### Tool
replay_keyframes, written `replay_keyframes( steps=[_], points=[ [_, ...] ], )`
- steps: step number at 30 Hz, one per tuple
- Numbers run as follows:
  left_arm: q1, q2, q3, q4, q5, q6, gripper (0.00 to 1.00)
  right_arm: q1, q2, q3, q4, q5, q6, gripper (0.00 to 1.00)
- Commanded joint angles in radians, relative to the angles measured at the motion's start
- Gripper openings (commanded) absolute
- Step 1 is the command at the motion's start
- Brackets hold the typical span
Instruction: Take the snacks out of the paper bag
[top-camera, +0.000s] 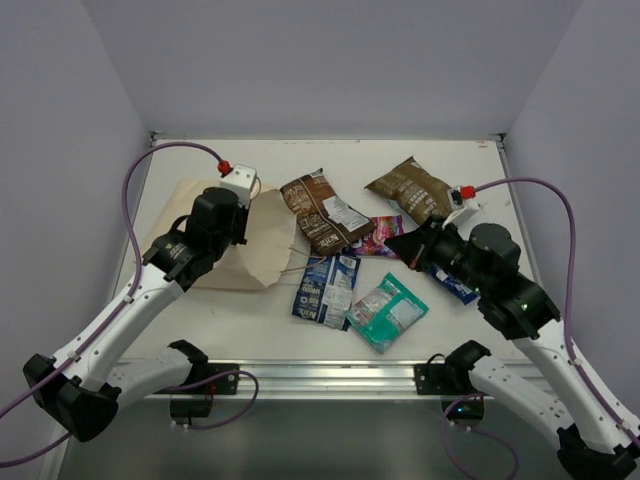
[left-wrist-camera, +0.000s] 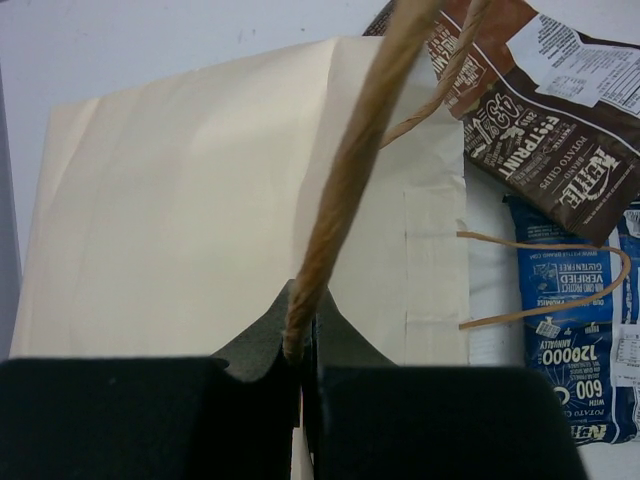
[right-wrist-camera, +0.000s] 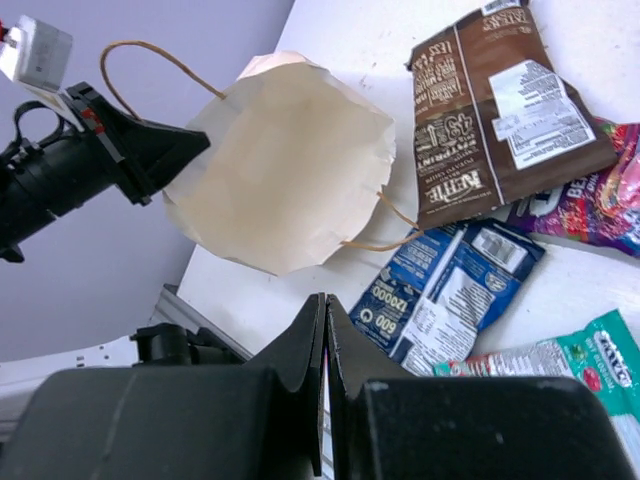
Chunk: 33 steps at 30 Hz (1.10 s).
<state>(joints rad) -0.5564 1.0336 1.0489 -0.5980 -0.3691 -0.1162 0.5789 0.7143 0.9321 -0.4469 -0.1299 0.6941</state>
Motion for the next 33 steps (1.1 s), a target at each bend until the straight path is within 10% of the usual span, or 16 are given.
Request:
replay_keyframes(
  steps=[1,9,13,17,33],
  points=[
    [0.009,-0.017,0.019,0.043,0.019,0.016,0.00,-0.014,0.002,-0.058,-0.079,0.007,-0.019,0.00],
    [0.010,-0.029,0.097,0.024,0.045,0.003,0.00,-0.016,0.040,-0.179,-0.073,0.076,-0.021,0.04],
    [0.012,-0.027,0.183,0.009,0.078,-0.031,0.00,-0.016,0.030,-0.121,-0.069,0.114,-0.066,0.71],
    [0.033,-0.004,0.278,-0.005,0.078,-0.066,0.00,-0.017,0.030,-0.021,-0.107,0.197,-0.123,0.99],
    [0.549,0.060,0.255,0.081,0.450,-0.332,0.00,-0.017,-0.131,0.077,-0.207,0.279,-0.200,0.99]
  ],
)
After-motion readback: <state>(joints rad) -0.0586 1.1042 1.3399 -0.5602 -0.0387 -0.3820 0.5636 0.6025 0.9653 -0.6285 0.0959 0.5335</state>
